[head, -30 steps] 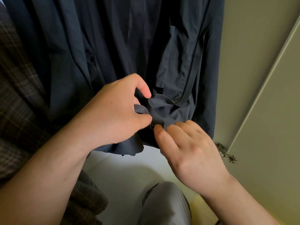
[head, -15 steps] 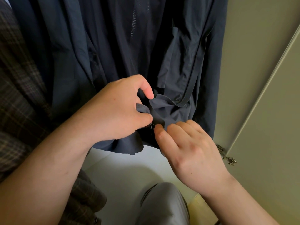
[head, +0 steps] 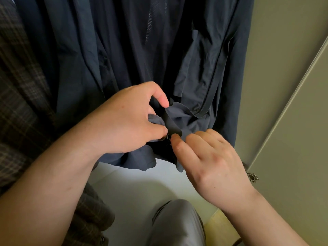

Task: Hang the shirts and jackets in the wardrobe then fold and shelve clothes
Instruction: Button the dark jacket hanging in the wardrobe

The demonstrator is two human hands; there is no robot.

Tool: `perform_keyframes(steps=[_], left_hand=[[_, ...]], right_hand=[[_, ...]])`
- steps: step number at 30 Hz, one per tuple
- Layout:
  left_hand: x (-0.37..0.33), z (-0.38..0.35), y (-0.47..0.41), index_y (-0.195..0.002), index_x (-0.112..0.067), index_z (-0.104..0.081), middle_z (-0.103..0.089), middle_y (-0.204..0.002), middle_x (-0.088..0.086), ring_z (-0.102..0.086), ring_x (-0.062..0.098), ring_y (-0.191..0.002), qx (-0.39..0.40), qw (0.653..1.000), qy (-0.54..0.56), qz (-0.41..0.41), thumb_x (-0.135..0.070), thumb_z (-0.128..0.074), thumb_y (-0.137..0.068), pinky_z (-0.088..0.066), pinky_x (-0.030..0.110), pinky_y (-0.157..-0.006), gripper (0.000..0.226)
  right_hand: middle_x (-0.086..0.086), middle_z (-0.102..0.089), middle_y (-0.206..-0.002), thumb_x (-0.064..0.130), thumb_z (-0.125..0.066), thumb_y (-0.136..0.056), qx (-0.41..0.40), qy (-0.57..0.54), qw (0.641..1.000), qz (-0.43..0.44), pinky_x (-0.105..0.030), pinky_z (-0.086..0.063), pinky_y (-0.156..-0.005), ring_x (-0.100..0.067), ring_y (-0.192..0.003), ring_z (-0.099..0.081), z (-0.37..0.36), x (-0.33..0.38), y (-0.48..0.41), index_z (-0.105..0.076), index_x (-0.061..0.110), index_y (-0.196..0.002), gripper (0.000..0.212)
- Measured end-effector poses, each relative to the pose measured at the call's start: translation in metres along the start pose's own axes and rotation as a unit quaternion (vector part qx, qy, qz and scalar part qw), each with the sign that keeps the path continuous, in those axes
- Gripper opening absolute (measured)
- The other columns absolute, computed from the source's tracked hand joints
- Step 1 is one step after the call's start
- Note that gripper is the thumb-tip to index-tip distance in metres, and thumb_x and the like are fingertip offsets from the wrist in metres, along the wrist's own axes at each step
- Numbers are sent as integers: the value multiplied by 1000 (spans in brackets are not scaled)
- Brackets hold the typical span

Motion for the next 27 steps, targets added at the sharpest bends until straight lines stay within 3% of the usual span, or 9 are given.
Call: perform_keyframes(steps=[11, 16, 20, 27], left_hand=[[1, 3, 0, -101, -43, -52, -73, -71, -12, -67, 8, -63, -15, 1000, -11, 9, -21, -79, -73, -55, 32, -64, 44], [1, -1, 1, -101, -41, -53, -69, -62, -9, -57, 3, -50, -16, 1000, -3, -3, -16, -77, -75, -44, 14, -49, 43], [4, -5, 1, -101, -40, -53, -65, -59, -14, -56, 0, -50, -30, 999, -16, -11, -16, -78, -76, -39, 8, -49, 42], [16, -2, -7, -102, -42, -53, -69, -64, -16, -60, 0, -54, 36, 999, 3, 3, -25, -80, -79, -41, 19, -56, 39]], right_hand=[[-8, -45, -64, 1, -31, -102, 4, 2, 1000, -7, -37, -39, -51, -25, -54, -37, 0, 3, -1, -73, -4, -94, 43], [-8, -44, -64, 1, -34, -101, 5, 6, 1000, -12, -35, -36, -52, -24, -55, -35, 1, 3, -2, -72, -3, -91, 40], [-7, -43, -64, -1, -36, -99, 8, 9, 1000, -13, -36, -34, -53, -24, -56, -34, -1, 4, -3, -72, -3, -90, 38], [-7, -43, -64, 1, -37, -101, 9, 12, 1000, -4, -36, -35, -52, -25, -54, -35, -2, 4, -2, -73, -3, -91, 38]])
Point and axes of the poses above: each hand's wrist, its own y-axis away from the middle knuckle, its own z-axis out of the back of the hand, x = y × z, the point moved 1 cm from there along -y, towards the middle knuckle
